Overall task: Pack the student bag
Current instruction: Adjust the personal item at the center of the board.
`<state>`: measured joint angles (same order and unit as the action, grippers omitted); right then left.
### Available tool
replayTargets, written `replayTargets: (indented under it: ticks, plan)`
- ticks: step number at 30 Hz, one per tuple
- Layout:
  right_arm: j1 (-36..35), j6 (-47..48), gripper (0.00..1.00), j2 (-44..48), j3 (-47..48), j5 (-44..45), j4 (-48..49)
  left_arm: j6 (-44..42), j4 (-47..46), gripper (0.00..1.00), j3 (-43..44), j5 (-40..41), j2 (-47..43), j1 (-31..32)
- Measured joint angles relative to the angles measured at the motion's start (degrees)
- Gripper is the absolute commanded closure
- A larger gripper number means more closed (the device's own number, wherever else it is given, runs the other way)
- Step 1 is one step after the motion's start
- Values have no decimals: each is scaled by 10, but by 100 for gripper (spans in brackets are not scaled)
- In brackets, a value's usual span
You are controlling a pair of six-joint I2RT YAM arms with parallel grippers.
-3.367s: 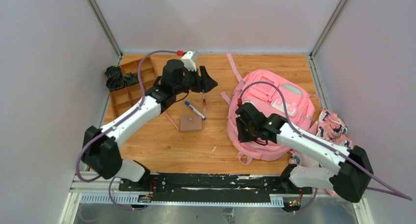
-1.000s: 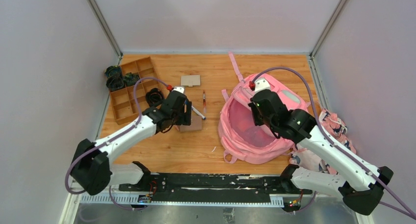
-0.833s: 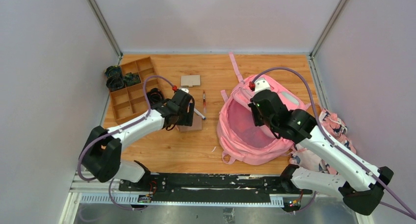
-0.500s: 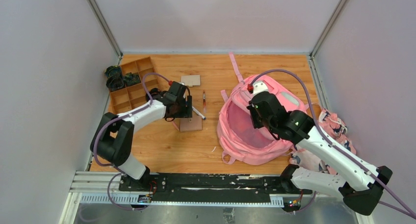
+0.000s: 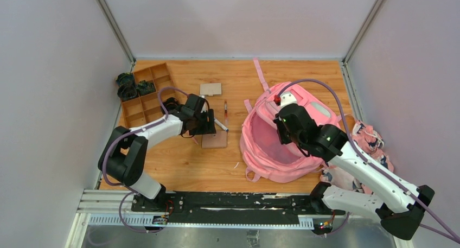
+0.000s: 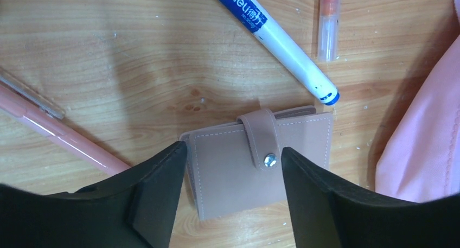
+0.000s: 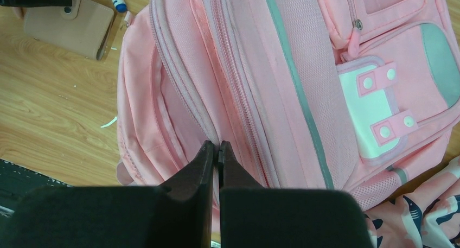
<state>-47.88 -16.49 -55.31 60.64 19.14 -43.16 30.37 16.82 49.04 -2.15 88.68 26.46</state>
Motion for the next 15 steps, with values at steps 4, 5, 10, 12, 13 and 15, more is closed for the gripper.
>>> replayTargets:
  ticks: [4,5,10,12,13,15]
  plan:
    - [0,-2,100,0,-2,-3,1,16,6,29,-8,-2,-18,0]
    - [0,-2,100,0,-2,-4,1,23,8,30,-14,-2,-29,0]
    - [0,-5,100,0,-2,-7,0,31,20,34,-29,-4,-61,0]
    - [0,-5,100,-1,-2,-7,0,31,21,33,-30,-8,-61,0]
    - [0,-5,100,-2,-2,-8,0,32,22,33,-32,-11,-60,0]
    - [0,-6,100,-3,-2,-11,-1,33,23,32,-36,-16,-59,0]
